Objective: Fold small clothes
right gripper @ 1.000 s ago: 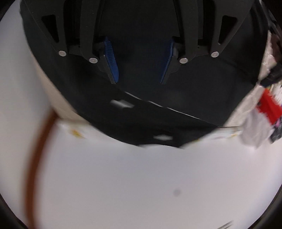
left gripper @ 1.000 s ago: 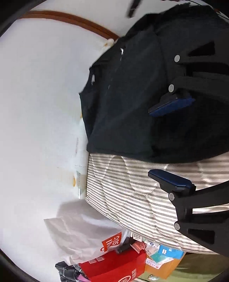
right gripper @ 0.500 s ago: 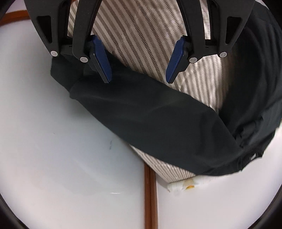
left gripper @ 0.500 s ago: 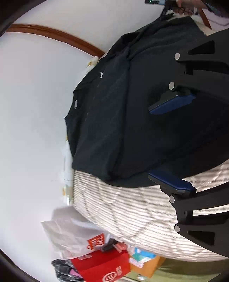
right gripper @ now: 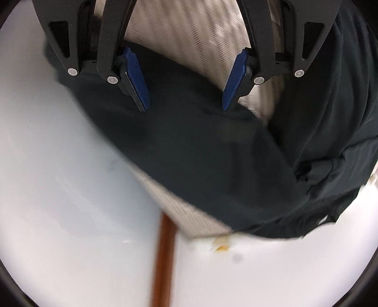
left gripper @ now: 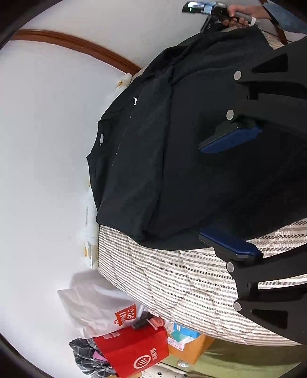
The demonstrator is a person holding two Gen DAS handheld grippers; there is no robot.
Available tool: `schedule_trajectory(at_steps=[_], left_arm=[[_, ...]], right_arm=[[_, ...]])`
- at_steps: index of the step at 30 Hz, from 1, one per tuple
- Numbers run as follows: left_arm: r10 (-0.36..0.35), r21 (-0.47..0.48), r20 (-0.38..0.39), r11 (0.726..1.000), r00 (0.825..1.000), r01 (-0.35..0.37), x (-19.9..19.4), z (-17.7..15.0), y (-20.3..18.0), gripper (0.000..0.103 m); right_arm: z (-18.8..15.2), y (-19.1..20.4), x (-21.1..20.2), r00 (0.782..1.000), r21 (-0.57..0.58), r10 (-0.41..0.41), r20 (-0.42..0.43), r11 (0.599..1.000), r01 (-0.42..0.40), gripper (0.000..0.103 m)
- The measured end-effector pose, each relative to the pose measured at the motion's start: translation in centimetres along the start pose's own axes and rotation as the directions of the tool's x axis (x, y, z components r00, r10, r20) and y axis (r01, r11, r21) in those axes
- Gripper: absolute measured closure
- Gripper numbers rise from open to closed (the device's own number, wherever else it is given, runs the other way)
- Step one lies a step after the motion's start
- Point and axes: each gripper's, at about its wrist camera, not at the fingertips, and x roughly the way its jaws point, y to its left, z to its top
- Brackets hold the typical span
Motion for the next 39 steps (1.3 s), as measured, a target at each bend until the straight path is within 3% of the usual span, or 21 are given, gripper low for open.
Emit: schedule_trajectory(at_steps=[4,6,8,11,15,23,24,25,26,28,30,34,39], left_arm=[[-0.007,0.003,0.009,1.0,1.0,0.007,0.1,0.0,0.3,0.036],[-0.029,-0.006,0.004,1.0,1.0,0.029,0.5,-0.1,0.3,0.036],[-0.05,-0.018,0.003,0.999,0.999,0.05,0.9,-0.3,0.2,0.036],[-0.079,-0.039,-0.002,0.996,0.997,0.078,1.4,-0.7,-0.3,0.036],[-0.107,-0.055,-0.027,0.993,0.994,0.105,2.1,-1.1,-1.1,0.036],[-0.103,-0.035,-0.033,0.994,0.994,0.102,1.9,-1.5,-2.6,0.036],[-0.102,-0.034,-0.033,0.994,0.994,0.101,1.9,-1.5,-2.6,0.036],[-0.1,-0.032,-0.032,0.995,0.994,0.099,1.8,-1.5,-2.6,0.036],[-0.095,-0.028,-0.03,0.995,0.995,0.095,1.7,-1.5,-2.5,0.036],[-0.074,-0.016,-0.02,0.997,0.997,0.074,1.4,-1.5,-2.3,0.036],[-0.059,-0.011,-0.017,0.998,0.998,0.059,1.2,-1.6,-2.0,0.036],[0.012,0.014,0.0,1.0,1.0,-0.012,0.9,-1.9,-0.8,0.036],[0.105,0.037,0.009,0.994,0.994,-0.106,1.1,-2.4,1.4,0.036]], right_arm=[[-1.6,-5.5,-2.0,0.994,0.1,-0.108,0.011,0.989,0.107,0.037],[-3.0,-9.2,-2.2,0.985,0.176,-0.165,-0.051,0.969,0.172,0.037],[-4.1,-11.7,-2.0,0.98,0.243,-0.17,-0.102,0.951,0.191,0.037],[-6.3,-14.5,-2.1,0.987,0.355,-0.101,-0.123,0.924,0.139,0.032],[-7.5,-15.3,-1.9,0.993,0.413,-0.028,-0.113,0.908,0.072,0.029],[-7.9,-16.6,1.1,0.989,0.533,0.117,-0.095,0.845,-0.049,0.025],[-8.0,-16.6,1.0,0.989,0.532,0.122,-0.085,0.845,-0.058,0.029],[-7.7,-16.3,1.2,0.989,0.527,0.132,-0.072,0.846,-0.074,0.041],[-7.8,-16.2,1.0,0.987,0.523,0.152,-0.055,0.846,-0.101,0.045],[-7.3,-15.5,0.1,0.993,0.491,0.108,-0.044,0.868,-0.073,0.074],[-6.2,-14.5,-1.1,0.996,0.443,0.089,-0.023,0.894,-0.069,0.09],[-3.6,-11.7,-6.0,0.997,0.343,0.027,0.076,0.938,-0.051,0.09],[1.9,-4.4,-13.3,0.971,0.18,0.087,0.224,0.975,-0.129,0.09]])
